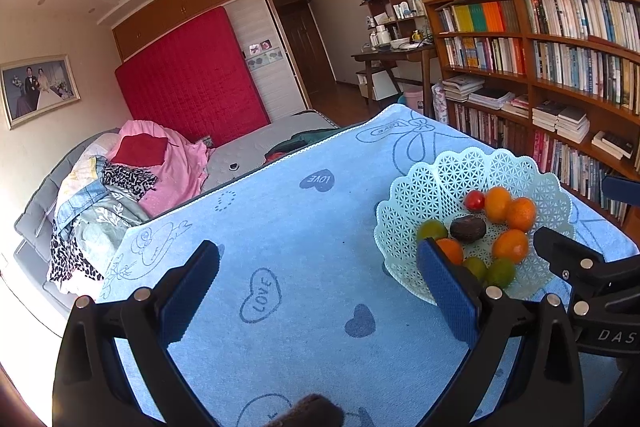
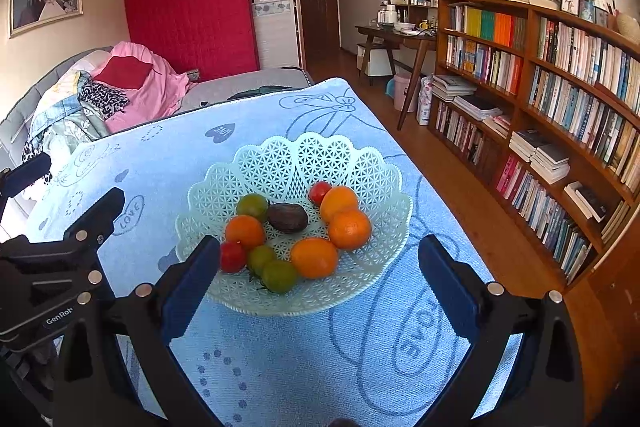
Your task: Organize fruits
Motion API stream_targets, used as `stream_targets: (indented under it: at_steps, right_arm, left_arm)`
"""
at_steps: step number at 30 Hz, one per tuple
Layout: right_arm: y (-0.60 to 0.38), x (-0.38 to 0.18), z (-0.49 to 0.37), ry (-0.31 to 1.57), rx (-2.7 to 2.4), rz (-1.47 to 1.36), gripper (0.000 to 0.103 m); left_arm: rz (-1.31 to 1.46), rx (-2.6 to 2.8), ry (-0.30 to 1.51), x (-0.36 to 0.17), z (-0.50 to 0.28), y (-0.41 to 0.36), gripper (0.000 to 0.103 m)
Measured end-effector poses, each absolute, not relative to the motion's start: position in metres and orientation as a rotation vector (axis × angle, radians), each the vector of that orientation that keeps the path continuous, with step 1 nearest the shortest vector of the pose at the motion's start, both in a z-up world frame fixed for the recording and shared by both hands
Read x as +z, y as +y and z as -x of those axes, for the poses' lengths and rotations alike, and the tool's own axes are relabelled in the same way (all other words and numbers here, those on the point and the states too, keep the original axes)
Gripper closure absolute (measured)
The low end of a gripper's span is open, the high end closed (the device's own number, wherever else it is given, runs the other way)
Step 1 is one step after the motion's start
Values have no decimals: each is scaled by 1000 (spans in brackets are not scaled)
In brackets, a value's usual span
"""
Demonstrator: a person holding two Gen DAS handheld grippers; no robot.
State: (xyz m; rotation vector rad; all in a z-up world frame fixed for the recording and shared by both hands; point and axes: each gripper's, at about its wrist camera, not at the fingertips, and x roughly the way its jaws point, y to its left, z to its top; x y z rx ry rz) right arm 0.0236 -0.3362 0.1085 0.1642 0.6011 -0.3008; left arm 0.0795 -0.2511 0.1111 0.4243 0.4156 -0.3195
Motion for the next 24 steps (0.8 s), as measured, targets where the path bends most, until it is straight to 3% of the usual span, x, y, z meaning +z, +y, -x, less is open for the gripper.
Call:
stream_targets:
  at_steps: [24]
  right_arm:
    - [-337,106,-27,612,-306,-159,3]
  left_arm:
    - [-439,-323,427,106,-82,-255,5]
